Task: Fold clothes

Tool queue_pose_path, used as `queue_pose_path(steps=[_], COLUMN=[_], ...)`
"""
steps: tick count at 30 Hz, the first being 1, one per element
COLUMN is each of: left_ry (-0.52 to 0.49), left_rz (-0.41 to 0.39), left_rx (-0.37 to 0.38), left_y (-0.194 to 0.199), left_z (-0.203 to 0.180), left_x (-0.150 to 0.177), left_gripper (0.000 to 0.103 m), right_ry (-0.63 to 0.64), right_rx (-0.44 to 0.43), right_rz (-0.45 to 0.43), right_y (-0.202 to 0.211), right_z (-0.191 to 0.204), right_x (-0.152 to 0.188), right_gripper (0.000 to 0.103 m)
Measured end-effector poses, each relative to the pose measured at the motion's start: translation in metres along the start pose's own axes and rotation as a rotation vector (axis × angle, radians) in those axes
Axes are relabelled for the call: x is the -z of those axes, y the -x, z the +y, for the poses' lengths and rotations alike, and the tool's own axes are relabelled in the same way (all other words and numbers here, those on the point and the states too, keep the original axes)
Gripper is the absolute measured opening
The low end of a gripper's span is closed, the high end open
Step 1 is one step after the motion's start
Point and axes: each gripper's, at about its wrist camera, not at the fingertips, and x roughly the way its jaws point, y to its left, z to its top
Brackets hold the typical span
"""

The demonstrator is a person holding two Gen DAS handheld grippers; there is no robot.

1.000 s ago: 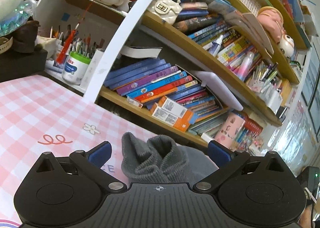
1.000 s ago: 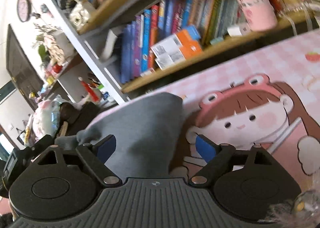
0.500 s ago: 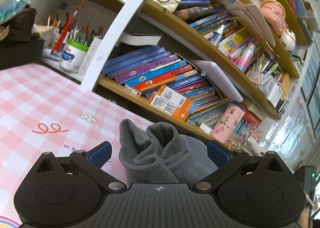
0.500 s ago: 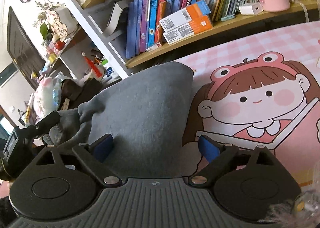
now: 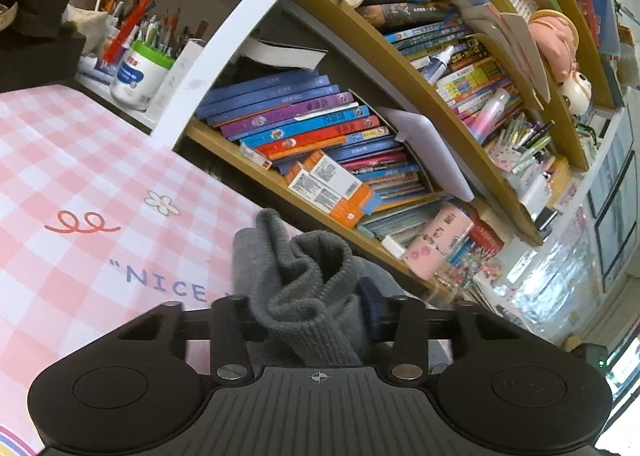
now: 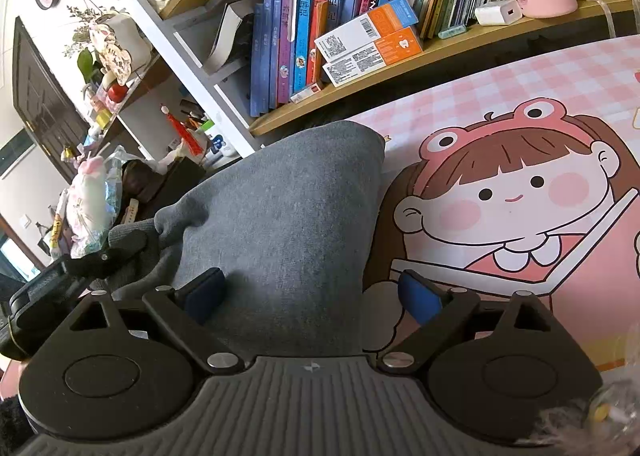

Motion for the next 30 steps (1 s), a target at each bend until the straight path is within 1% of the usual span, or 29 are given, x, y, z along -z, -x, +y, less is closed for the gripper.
queue_pose_path(steps=[1,2,3,7,8,10,13,15,16,18,19,20,21,22,23,24,26,30], left_ry=[-0.013,-0.028,-0.042,-0.161,-0.134,-0.053,0.018,0.063,0.085,0.13,0.138,0.14,0.143,0.145,0.144,0.143,0.141,0.136], left_rz=[-0.045,-0.096,-0.148,-0.235,-0.196,-0.091,-0.048,-0.024,-0.012,0.011,0.014,0.011,0.008,0.004,0.004,0.006,0.009,0.015], left_rx=[0.039,0.084,0.129,0.15,0.106,-0.004,-0.032,-0.045,-0.051,-0.064,-0.066,-0.073,-0.081,-0.089,-0.091,-0.092,-0.093,-0.095], left_y=[0.006,0.012,0.019,0.029,0.023,0.006,0.001,-0.001,-0.003,-0.005,-0.005,-0.004,-0.002,-0.001,0.0,-0.001,-0.001,-0.001], left_z=[-0.003,-0.006,-0.009,-0.024,-0.019,-0.005,0.006,0.012,0.016,0.022,0.023,0.023,0.023,0.023,0.023,0.022,0.022,0.02], left_x=[0.0,0.0,-0.001,0.003,0.003,0.001,0.001,0.0,0.0,0.0,0.0,-0.001,0.0,0.0,0.0,0.0,0.0,-0.001], left_gripper=[0.023,0.021,0.02,0.021,0.021,0.021,0.022,0.023,0.026,0.027,0.031,0.043,0.051,0.066,0.075,0.078,0.089,0.09], right_ry=[0.0,0.001,0.001,0.031,0.041,0.043,0.021,0.014,0.012,0.007,0.004,0.002,0.0,0.0,0.001,0.002,0.002,0.002], right_rx=[0.0,-0.003,-0.007,-0.035,-0.031,-0.016,-0.018,-0.019,-0.019,-0.019,-0.02,-0.02,-0.021,-0.021,-0.021,-0.02,-0.02,-0.02], right_rz=[0.0,-0.001,-0.003,-0.031,-0.033,-0.021,-0.01,-0.008,-0.004,0.002,0.004,0.005,0.005,0.006,0.005,0.006,0.005,0.005], right_y=[0.0,0.0,0.001,0.005,0.005,0.003,0.001,0.001,0.0,-0.001,-0.001,-0.001,-0.001,-0.001,-0.001,-0.001,-0.001,-0.001], right_z=[0.0,0.0,0.0,0.007,0.008,0.009,0.006,0.005,0.004,0.003,0.003,0.002,0.002,0.002,0.002,0.002,0.003,0.003], right_x=[0.0,0.0,0.0,0.0,0.0,0.0,0.0,0.0,0.001,0.001,0.002,0.002,0.002,0.002,0.002,0.002,0.002,0.002], right_gripper=[0.094,0.094,0.094,0.094,0.094,0.094,0.094,0.094,0.094,0.094,0.094,0.094,0.094,0.094,0.094,0.094,0.094,0.094])
